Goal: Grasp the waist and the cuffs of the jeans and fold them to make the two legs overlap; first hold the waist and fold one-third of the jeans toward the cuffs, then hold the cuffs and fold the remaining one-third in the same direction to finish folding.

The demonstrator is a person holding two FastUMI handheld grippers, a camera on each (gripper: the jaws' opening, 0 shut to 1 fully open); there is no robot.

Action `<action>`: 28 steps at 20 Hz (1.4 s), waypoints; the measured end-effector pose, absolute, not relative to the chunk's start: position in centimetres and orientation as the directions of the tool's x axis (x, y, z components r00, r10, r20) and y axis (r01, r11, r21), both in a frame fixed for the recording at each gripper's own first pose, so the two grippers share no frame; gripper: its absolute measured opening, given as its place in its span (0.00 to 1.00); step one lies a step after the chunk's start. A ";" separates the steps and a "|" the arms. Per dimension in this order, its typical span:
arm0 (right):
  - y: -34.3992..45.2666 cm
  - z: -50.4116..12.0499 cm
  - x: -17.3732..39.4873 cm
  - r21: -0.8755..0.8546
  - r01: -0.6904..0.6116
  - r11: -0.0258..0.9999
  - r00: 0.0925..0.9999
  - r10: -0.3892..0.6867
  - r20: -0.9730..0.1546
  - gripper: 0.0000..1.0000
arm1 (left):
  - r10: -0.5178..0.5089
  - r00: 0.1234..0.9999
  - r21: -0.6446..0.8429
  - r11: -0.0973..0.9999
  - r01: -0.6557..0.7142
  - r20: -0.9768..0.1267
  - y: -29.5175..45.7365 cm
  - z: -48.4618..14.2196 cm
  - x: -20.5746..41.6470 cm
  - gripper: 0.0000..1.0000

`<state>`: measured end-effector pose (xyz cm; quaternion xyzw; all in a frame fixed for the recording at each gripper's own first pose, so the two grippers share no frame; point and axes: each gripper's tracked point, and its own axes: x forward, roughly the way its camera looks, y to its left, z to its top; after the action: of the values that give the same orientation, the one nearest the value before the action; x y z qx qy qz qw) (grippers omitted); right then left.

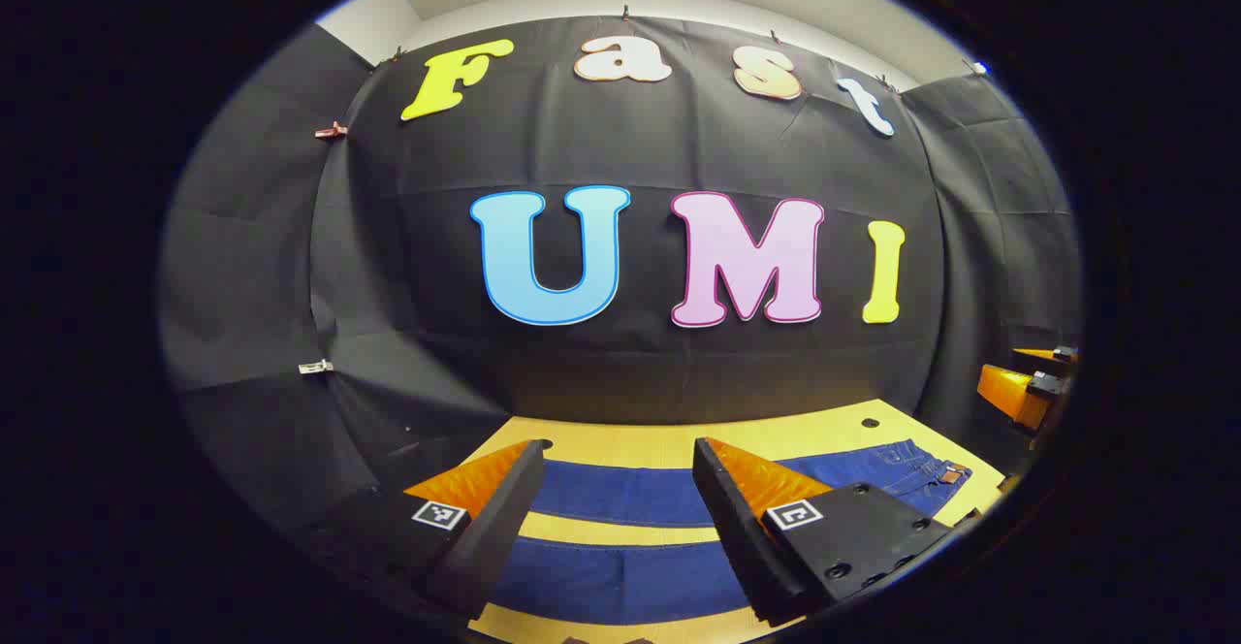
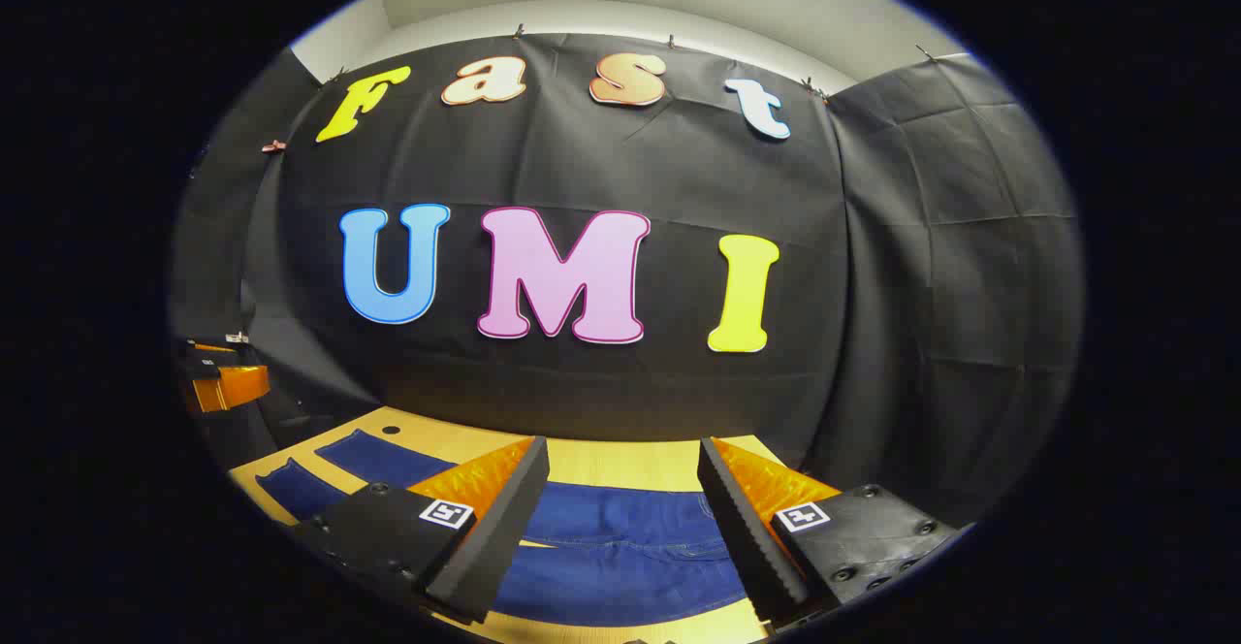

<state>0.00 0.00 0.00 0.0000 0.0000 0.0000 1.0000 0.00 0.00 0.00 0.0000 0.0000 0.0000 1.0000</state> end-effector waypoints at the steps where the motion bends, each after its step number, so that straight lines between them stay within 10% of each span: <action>1: -0.2 -0.1 0.0 0.009 0.005 1.000 1.000 -0.005 -0.005 0.97 | 0.003 1.000 0.002 1.000 -0.003 -0.002 0.1 -0.1 -0.1 0.97; 19: -1.3 -1.6 0.3 0.011 0.040 0.999 0.998 -0.039 -0.052 0.96 | 0.045 0.997 -0.020 0.999 -0.046 -0.070 2.7 -2.7 0.2 0.97; 28: -6.7 -4.3 3.3 -0.360 -0.043 0.932 0.997 0.016 -0.077 0.96 | 0.037 0.984 0.247 0.969 0.008 -0.177 11.2 -8.6 0.9 0.98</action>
<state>3.26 -6.68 -4.27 -0.1836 0.0363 0.0149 0.9822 0.92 11.16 -8.61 0.1245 0.0902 0.0072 0.9881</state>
